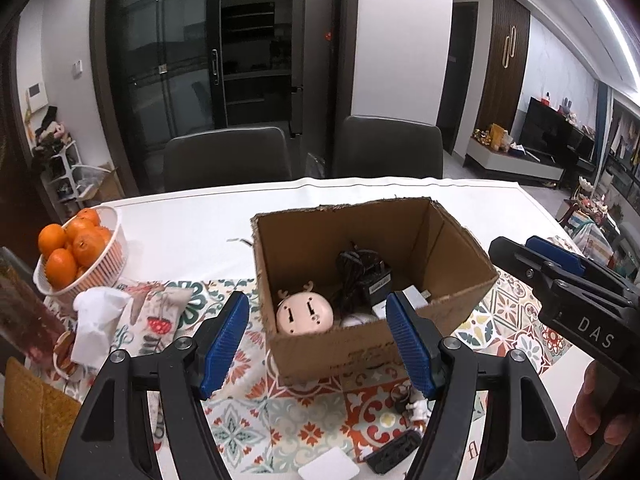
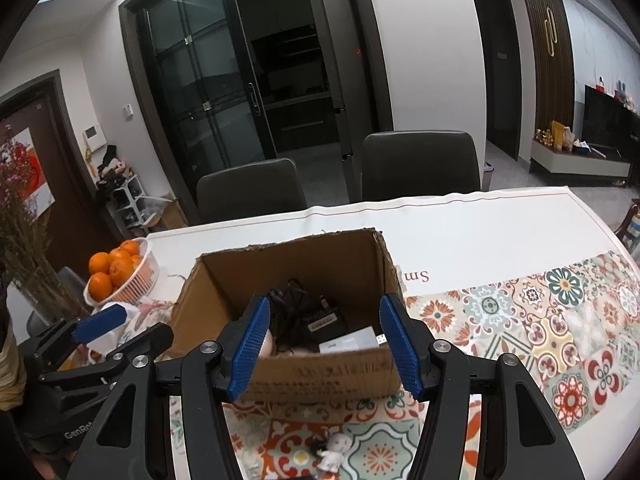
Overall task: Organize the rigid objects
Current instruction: 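Withdraw both grippers from the box toward the remaining white square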
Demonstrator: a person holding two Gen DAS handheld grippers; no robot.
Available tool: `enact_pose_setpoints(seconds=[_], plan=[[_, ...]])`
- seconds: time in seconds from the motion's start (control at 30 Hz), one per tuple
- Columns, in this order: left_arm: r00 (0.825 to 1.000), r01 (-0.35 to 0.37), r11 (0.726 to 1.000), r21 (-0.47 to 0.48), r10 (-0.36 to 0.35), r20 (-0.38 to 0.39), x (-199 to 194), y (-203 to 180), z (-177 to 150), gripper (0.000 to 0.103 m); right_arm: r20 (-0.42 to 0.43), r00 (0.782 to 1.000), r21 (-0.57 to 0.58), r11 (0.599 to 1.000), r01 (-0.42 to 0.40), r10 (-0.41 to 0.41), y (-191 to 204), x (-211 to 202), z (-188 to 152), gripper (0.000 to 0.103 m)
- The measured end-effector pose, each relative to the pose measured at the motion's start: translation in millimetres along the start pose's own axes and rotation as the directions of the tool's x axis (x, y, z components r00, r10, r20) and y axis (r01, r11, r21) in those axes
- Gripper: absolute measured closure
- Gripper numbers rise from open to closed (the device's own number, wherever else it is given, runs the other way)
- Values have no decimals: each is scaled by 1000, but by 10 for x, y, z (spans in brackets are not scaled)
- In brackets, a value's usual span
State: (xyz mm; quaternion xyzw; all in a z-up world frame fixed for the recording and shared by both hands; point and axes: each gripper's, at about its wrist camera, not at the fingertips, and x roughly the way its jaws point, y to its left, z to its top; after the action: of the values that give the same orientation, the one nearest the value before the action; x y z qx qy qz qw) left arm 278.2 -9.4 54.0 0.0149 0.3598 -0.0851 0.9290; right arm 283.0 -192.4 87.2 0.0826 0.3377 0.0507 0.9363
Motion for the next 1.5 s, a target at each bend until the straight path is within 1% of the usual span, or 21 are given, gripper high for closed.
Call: enact_pose_setpoints(seconds=[0.23, 0.67, 1.13, 1.5], plan=[[999, -32, 999, -32, 31, -10, -119, 51, -219, 32, 0, 1000, -13, 1000, -3, 3, 63, -105, -140, 44], [997, -19, 998, -65, 14, -76, -169, 68, -675, 32, -51, 999, -5, 1000, -15, 15, 92, -178, -522, 44], [993, -35, 996, -79, 26, -115, -288, 129, -1136, 32, -94, 996, -29, 1000, 2, -4, 189, -316, -936, 44], [982, -44, 995, -87, 27, -188, -221, 161, -1562, 32, -176, 984, -57, 998, -5, -5, 216, -268, -1300, 43]])
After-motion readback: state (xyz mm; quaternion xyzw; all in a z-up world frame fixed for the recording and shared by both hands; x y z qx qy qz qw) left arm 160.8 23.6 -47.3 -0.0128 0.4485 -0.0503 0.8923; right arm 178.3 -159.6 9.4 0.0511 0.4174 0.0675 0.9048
